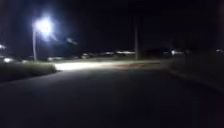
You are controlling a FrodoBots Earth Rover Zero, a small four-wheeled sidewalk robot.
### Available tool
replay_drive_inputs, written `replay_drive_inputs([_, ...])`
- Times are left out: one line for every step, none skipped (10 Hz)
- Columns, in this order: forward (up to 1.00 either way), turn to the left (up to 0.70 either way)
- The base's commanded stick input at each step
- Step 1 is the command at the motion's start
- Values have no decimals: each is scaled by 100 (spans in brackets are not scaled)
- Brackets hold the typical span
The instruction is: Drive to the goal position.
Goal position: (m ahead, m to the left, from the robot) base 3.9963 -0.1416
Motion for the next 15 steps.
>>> replay_drive_inputs([70, 0])
replay_drive_inputs([70, 0])
replay_drive_inputs([70, 0])
replay_drive_inputs([70, 0])
replay_drive_inputs([70, 0])
replay_drive_inputs([70, 0])
replay_drive_inputs([70, 0])
replay_drive_inputs([70, 0])
replay_drive_inputs([70, 0])
replay_drive_inputs([70, 0])
replay_drive_inputs([70, 0])
replay_drive_inputs([70, 0])
replay_drive_inputs([70, 0])
replay_drive_inputs([70, 0])
replay_drive_inputs([70, 0])
